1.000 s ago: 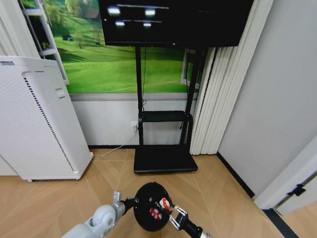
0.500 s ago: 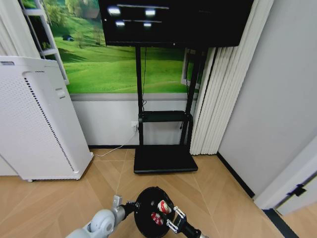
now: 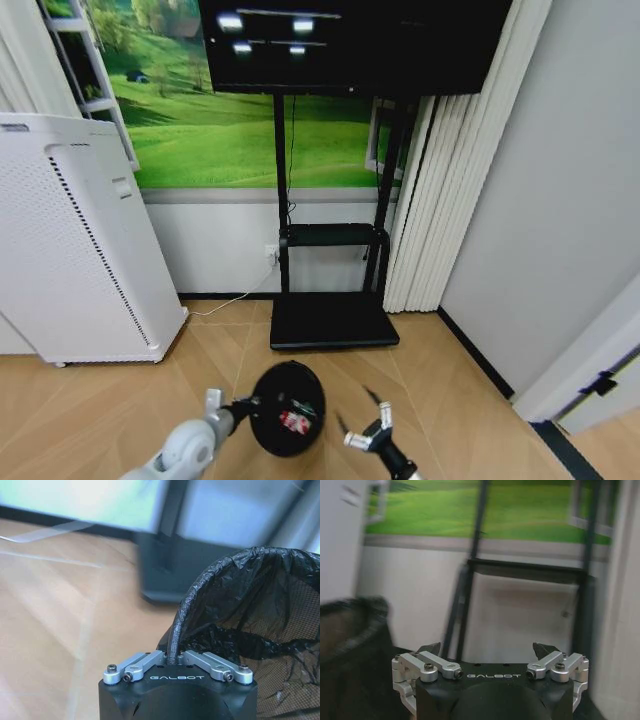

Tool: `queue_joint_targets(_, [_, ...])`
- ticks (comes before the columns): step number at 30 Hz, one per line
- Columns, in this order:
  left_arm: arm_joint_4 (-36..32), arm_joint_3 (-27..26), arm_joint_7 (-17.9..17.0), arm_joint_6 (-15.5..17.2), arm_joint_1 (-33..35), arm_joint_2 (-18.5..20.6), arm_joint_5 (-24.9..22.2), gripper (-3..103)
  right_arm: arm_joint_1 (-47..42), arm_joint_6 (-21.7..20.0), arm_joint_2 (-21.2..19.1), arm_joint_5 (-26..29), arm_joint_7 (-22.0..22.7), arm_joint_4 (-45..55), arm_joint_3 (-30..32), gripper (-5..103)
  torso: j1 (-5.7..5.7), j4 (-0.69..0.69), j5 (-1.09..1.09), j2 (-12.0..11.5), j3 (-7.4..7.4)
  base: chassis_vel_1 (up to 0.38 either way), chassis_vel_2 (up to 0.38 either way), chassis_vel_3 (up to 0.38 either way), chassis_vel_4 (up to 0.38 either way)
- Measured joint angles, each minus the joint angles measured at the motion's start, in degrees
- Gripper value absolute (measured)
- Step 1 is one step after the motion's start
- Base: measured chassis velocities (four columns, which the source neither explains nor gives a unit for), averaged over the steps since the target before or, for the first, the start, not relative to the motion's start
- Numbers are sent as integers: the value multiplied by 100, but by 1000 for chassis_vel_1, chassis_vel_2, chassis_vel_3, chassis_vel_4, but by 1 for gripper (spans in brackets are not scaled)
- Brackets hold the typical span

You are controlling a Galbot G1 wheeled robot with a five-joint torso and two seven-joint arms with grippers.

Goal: Pick up the trash bin and place the garbage on the floor into it.

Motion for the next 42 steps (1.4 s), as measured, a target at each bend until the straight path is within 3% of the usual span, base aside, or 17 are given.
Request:
queue_joint_targets(1, [0, 0, 0, 0, 0, 0, 0, 0, 0, 0, 0, 0, 0, 0, 0, 100, 0, 0, 0, 0, 0, 0, 0, 0, 0])
queue_joint_targets(2, [-149, -299, -408, 17, 147, 14, -208, 0, 42, -185, 17, 125, 301, -17, 60, 100, 0, -1, 0, -1, 0, 0, 0, 0, 0])
queue_joint_targets(3, [-361, -846, -1052, 151, 424, 47, -664, 0, 128, -428, 26, 346, 585, -45, 150, 100, 0, 0, -2, 0, 0, 0, 0, 0, 0])
queue_joint_targets(4, [-361, -846, -1052, 151, 424, 47, -664, 0, 128, -428, 26, 346, 585, -45, 150, 100, 0, 0, -2, 0, 0, 0, 0, 0, 0])
queue_joint_targets(6, [-573, -1554, -1709, 250, 852, 100, -1236, 0, 257, -668, 42, 556, 838, -129, 252, 100, 0, 6, 2, -1, 1, 0, 0, 0, 0])
queue_joint_targets(7, [-573, -1554, -1709, 250, 852, 100, -1236, 0, 257, -668, 42, 556, 838, -129, 252, 100, 0, 6, 2, -1, 1, 0, 0, 0, 0])
queue_joint_targets(9, [-705, -2496, -1845, 302, 1458, 119, -1505, 0, 385, -799, 66, 576, 957, -289, 402, 100, 0, 4, -4, -1, 0, 0, 0, 0, 0])
queue_joint_targets(10, [-705, -2496, -1845, 302, 1458, 119, -1505, 0, 385, -799, 66, 576, 957, -289, 402, 100, 0, 4, -4, -1, 0, 0, 0, 0, 0])
queue_joint_targets(11, [-750, -2874, -1836, 337, 1684, 103, -1575, 0, 406, -866, 78, 589, 996, -326, 442, 100, 0, 1, 0, -1, 0, 0, 0, 0, 0])
queue_joint_targets(12, [-850, -3608, -1762, 435, 2117, 20, -1731, 0, 444, -1162, 108, 708, 1137, -344, 528, 100, 0, 1, 2, 0, 0, 0, 0, 0, 0])
queue_joint_targets(15, [-924, -4082, -1661, 505, 2484, -66, -1833, 0, 468, -1420, 133, 929, 1235, -343, 606, 100, 0, 3, 1, 0, 0, 0, 0, 0, 0])
queue_joint_targets(16, [-996, -4594, -1498, 601, 2983, -197, -1943, 0, 512, -1643, 156, 1193, 1371, -344, 668, 100, 0, -1, 0, 0, 0, 0, 0, 0, 0])
queue_joint_targets(17, [-1058, -5859, -1199, 652, 3972, -816, -2187, 0, 602, -1950, 153, 1778, 1239, -440, 961, 100, 0, 6, 6, 0, 0, 0, 0, 0, 0])
queue_joint_targets(20, [-1065, -6162, -1056, 644, 4291, -1168, -2212, 0, 591, -1970, 197, 1919, 1184, -458, 1120, 100, 0, 3, -5, 0, 0, 0, 0, 0, 0])
queue_joint_targets(26, [-1035, -6666, -792, 547, 4848, -1789, -2246, 0, 524, -1883, 274, 2071, 1071, -659, 1325, 100, 0, 1, 1, 0, 0, 0, 0, 0, 0])
queue_joint_targets(35, [-484, -7033, -280, 104, 5602, -2043, -2141, 0, 618, -1567, 246, 2195, 997, -1217, 1375, 100, -1, 2, 1, 0, 0, 0, 0, 0, 0])
queue_joint_targets(42, [333, -6966, -30, 45, 5399, -1993, -1877, 0, 692, -1436, 178, 2255, 963, -1519, 1341, 100, 0, 2, -1, 0, 0, 0, 0, 0, 0])
